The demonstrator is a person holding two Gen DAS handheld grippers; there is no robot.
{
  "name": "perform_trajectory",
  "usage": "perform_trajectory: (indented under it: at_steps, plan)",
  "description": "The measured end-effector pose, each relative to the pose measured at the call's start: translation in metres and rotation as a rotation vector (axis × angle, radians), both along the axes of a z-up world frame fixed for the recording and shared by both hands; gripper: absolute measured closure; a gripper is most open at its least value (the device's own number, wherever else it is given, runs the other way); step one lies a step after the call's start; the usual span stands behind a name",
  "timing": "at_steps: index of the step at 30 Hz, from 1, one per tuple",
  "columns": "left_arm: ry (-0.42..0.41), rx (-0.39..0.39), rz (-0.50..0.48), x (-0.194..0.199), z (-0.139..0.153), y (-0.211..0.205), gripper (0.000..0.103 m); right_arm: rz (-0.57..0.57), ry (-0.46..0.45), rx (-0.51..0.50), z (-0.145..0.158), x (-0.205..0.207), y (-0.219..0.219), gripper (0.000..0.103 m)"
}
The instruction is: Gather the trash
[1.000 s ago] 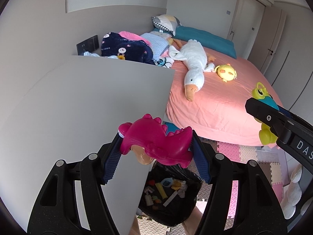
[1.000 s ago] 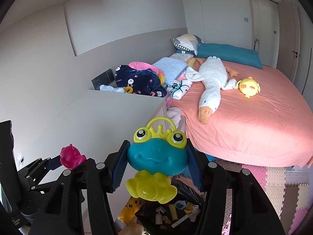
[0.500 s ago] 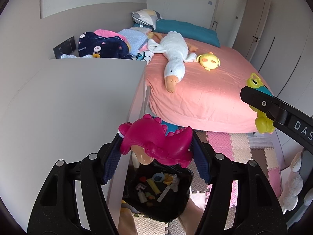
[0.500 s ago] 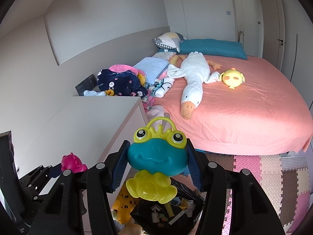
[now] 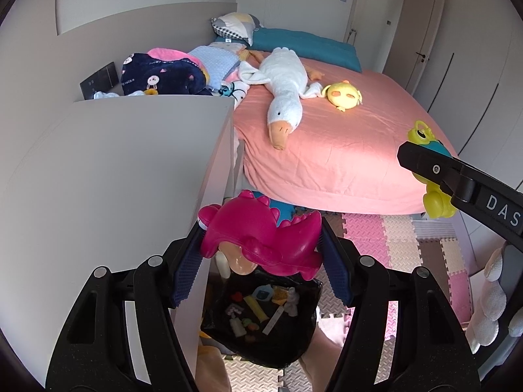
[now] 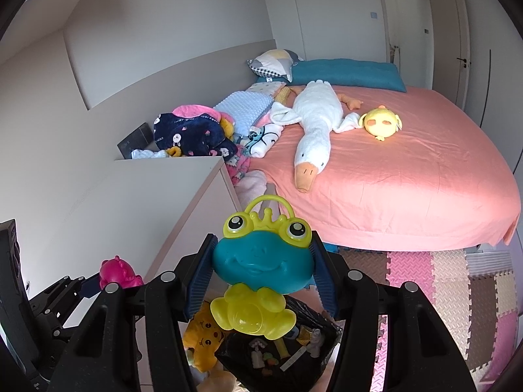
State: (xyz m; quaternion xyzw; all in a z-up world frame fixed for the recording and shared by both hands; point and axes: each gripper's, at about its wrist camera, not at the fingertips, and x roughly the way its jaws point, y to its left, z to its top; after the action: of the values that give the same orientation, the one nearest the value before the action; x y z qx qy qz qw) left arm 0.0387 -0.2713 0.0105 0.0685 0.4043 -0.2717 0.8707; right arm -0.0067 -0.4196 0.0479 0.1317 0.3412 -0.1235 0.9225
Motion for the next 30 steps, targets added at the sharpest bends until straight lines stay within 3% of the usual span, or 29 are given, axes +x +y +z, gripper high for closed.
perform_trajectory:
  at_steps: [5,6,8,9,10,30]
  plan:
    - [0.008,-0.003,0.009,0.001,-0.001,0.003,0.037,-0.010,0.008,0.009,-0.001,0.002,-0.001,0.046]
    - [0.018,-0.005,0.010,0.002,-0.001,0.004,0.032,-0.018,0.008,0.018,0.000,0.003,-0.002,0.043]
    - [0.013,-0.014,0.037,0.003,-0.001,0.008,0.006,-0.045,-0.004,0.012,0.003,0.002,-0.004,0.031]
    - [0.002,-0.013,0.054,0.004,0.000,0.010,0.006,-0.062,-0.012,0.001,0.004,0.002,-0.004,0.023]
    - [-0.001,-0.010,0.064,0.004,0.000,0.012,0.006,-0.069,-0.018,-0.006,0.006,0.001,-0.004,0.021]
    - [-0.007,-0.021,0.101,0.004,0.004,0.026,0.006,-0.066,-0.020,0.019,0.008,-0.001,-0.005,0.021]
